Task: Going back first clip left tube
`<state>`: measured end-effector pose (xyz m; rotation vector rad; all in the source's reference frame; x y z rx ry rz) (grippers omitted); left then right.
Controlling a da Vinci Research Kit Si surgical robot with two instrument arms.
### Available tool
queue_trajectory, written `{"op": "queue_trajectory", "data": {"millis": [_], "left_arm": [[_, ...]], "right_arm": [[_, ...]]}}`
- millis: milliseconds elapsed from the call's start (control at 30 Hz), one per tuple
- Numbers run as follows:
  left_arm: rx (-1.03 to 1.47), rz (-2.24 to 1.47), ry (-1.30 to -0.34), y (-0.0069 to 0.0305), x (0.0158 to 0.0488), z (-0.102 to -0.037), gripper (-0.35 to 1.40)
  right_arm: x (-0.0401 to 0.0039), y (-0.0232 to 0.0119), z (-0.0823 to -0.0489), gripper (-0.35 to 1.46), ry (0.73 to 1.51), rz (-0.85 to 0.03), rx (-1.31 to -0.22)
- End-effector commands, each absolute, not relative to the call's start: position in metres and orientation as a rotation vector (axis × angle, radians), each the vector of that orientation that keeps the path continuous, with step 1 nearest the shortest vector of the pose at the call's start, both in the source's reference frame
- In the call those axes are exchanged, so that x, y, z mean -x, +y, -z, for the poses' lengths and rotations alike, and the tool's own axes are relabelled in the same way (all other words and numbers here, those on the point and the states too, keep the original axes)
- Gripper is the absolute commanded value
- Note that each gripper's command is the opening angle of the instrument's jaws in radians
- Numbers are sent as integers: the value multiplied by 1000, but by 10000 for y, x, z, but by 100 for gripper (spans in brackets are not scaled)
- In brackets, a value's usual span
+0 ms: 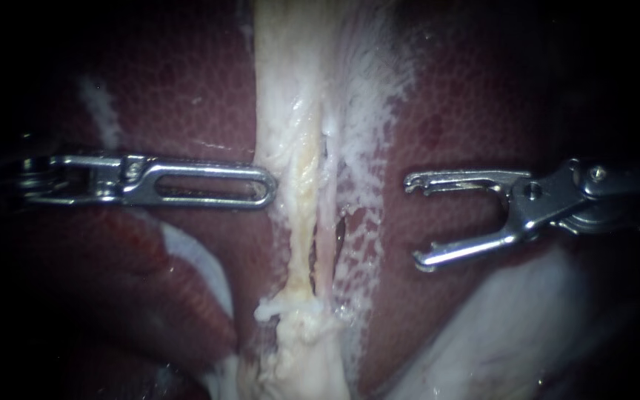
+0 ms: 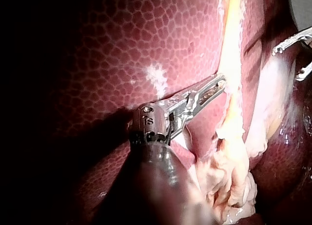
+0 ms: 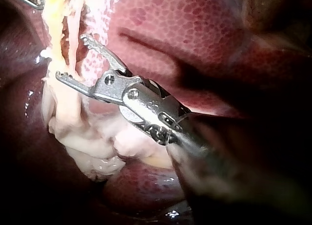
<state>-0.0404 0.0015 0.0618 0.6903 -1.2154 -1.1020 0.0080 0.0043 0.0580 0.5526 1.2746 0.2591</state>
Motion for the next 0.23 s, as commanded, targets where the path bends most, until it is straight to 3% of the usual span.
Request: {"op": "queue_trajectory", "data": {"millis": [33, 233], "left_arm": [[-691, 1102, -1215, 15, 403, -618, -35], [-691, 1102, -1215, 15, 403, -618, -35]], "right_arm": [[-80, 43, -580, 60, 1275, -259, -553], [-80, 43, -580, 60, 1275, -259, -553]]}}
